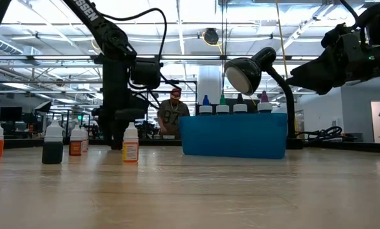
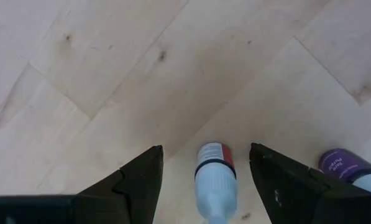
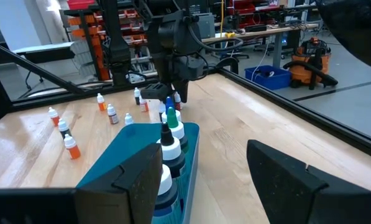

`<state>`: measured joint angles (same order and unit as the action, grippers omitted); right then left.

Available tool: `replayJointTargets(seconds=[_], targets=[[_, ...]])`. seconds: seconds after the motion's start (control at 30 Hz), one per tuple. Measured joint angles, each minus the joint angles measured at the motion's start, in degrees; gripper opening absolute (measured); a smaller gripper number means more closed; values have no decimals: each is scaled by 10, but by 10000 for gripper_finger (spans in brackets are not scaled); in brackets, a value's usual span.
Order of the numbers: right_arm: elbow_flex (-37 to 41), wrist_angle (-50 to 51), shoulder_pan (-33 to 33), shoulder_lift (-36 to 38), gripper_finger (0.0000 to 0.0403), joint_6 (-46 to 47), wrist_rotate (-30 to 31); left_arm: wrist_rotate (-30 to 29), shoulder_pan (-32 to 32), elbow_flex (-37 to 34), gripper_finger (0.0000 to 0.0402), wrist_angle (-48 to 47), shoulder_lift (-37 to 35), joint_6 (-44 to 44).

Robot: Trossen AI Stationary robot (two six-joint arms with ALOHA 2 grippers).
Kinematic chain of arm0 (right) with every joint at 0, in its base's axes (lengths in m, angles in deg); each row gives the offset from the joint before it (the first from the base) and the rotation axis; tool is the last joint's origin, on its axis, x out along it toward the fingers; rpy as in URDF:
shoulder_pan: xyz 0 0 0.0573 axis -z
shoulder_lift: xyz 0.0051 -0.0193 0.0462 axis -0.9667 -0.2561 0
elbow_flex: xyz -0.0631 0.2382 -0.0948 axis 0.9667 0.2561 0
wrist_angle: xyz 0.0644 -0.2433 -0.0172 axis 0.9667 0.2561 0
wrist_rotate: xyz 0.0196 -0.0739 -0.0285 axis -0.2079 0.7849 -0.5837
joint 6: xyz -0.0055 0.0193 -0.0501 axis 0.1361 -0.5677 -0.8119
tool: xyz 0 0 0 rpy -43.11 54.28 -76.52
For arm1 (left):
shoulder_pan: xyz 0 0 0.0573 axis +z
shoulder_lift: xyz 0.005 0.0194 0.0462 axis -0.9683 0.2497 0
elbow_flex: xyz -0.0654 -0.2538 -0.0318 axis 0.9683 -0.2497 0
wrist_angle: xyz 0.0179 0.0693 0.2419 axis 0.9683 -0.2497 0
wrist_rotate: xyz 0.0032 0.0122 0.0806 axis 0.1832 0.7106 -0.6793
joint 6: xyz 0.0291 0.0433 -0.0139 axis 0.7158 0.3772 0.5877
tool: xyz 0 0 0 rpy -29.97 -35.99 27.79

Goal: Pick & Place food coloring
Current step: Put the small red food coloring bottle into the blue container

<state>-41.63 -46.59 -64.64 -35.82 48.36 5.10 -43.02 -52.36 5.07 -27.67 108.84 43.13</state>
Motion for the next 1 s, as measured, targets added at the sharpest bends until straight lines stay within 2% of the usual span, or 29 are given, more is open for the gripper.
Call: replayJointTargets(seconds=[0.1, 0.2, 0.5, 0.77, 1.0], targets=[[0, 0, 0, 0, 224, 0, 0, 2, 0, 0, 238, 0, 0, 0], [0, 0, 0, 0, 224, 0, 0, 4, 0, 0, 216, 0, 0, -3], [0, 0, 0, 0, 224, 0, 0, 34, -1, 0, 66, 0, 0, -14], [0, 0, 0, 0, 224, 0, 0, 34, 0, 9, 62, -50, -33, -14], [0, 0, 0, 0, 224, 0, 0, 33, -17, 97, 62, -115, -104, -33]])
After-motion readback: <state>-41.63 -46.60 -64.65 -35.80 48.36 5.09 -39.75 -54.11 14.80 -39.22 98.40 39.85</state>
